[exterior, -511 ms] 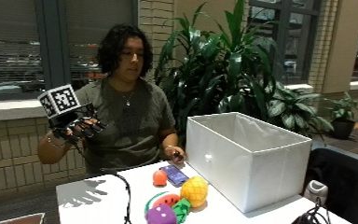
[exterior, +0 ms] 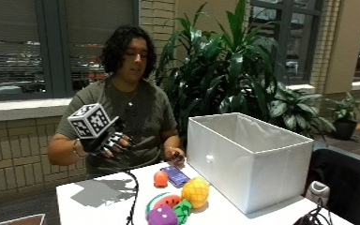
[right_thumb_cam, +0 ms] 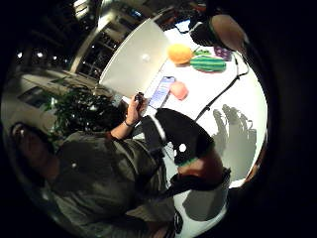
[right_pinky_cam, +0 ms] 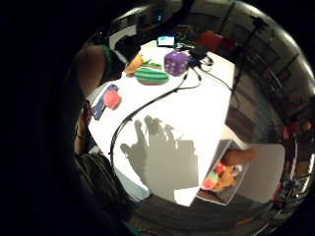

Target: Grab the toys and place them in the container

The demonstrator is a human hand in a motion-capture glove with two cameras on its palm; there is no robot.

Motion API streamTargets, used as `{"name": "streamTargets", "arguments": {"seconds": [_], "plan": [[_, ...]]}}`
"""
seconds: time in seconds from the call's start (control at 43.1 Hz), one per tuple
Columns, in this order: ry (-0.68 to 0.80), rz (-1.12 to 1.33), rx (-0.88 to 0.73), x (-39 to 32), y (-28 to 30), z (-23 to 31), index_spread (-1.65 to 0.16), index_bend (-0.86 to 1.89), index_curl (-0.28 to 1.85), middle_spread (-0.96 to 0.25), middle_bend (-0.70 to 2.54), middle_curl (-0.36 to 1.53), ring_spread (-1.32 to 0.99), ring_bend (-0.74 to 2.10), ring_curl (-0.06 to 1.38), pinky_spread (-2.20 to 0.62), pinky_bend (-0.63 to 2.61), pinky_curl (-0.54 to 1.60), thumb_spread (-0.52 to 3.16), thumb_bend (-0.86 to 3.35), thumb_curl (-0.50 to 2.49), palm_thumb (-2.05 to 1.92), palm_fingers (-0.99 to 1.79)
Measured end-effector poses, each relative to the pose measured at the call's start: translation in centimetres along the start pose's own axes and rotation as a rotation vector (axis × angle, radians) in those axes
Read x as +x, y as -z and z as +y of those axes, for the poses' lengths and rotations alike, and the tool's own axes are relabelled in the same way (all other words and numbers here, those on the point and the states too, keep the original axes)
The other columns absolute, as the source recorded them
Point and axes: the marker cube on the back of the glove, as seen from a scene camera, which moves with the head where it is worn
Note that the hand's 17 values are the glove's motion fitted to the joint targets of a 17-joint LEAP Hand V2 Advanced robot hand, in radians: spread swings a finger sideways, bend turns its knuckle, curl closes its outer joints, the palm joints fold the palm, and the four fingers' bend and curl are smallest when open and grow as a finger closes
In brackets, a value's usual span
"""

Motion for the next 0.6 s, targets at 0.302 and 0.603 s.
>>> {"name": "streamTargets", "arguments": {"seconds": [0.302,0.603], "plan": [[-0.059,0.252,-0.111,-2.1,-12.1,-6.7,-0.37,-0.06,0.0,-0.36,0.74,0.33,-0.46,1.22,0.4,-0.34,0.87,0.35,1.29,0.04,0.18,0.12,1.09],[-0.105,0.146,0.068,-2.9,-10.5,-8.5,-0.35,0.33,0.09,-0.61,1.34,0.64,-0.65,1.6,0.66,-0.5,1.19,0.57,1.3,0.15,0.27,0.39,1.07]]}}
